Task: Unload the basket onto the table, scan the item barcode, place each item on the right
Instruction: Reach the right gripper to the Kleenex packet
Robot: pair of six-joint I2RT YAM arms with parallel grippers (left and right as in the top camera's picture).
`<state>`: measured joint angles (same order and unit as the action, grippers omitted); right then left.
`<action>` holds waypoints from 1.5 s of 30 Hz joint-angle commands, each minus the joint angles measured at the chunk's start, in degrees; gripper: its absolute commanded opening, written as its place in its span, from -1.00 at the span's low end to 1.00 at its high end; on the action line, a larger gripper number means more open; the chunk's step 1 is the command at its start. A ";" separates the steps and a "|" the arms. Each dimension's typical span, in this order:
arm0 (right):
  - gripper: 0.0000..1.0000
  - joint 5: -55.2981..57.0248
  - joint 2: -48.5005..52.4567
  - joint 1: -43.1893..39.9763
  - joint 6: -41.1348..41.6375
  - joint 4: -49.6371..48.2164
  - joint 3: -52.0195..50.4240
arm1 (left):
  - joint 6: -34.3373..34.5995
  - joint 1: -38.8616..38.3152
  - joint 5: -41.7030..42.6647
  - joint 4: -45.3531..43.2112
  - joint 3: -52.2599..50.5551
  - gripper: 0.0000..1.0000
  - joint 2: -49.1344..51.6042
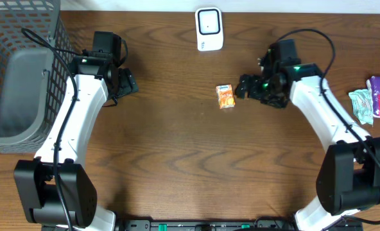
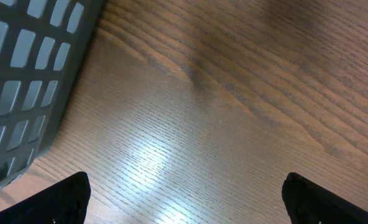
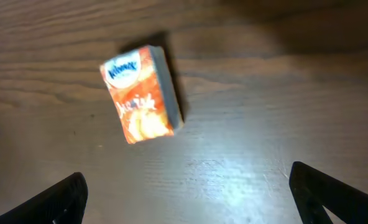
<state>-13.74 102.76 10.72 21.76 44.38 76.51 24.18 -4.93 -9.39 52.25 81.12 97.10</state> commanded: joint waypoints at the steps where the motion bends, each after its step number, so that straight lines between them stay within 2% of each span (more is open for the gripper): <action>1: 0.99 3.13 0.57 0.98 0.11 -2.08 -0.46 | 0.74 0.15 -0.96 0.20 0.48 0.96 0.20; 10: 0.98 2.43 2.27 2.56 -0.68 -6.40 -0.55 | 0.74 0.15 -0.96 0.20 0.48 0.96 0.20; 15: 0.98 -6.51 6.12 2.49 -5.01 -10.78 -0.52 | 0.74 0.15 -0.96 0.20 0.48 0.96 0.20; 19: 0.97 -9.44 10.71 2.47 -5.11 -13.31 -0.52 | 0.74 0.15 -0.96 0.20 0.48 0.95 0.20; 23: 0.77 -12.72 14.47 1.92 -5.35 -15.58 -0.52 | 0.74 0.15 -0.96 0.20 0.48 0.95 0.20; 27: 0.46 -14.08 16.48 0.81 -5.33 -16.57 -0.52 | 0.74 0.15 -0.96 0.20 0.48 0.96 0.20; 36: 0.39 -23.76 16.94 -1.92 -10.16 -16.70 -0.52 | 0.74 0.15 -0.96 0.20 0.48 0.96 0.20; 39: 0.20 -23.93 16.98 -2.05 -10.29 -16.33 -0.55 | 0.74 0.15 -0.96 0.20 0.48 0.96 0.20; 45: 0.17 -23.85 18.12 -2.08 -10.34 -16.57 -0.55 | 0.74 0.15 -0.96 0.20 0.48 0.96 0.20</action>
<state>-35.99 118.85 8.84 12.69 27.94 76.31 24.21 -4.93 -9.39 52.27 81.12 97.10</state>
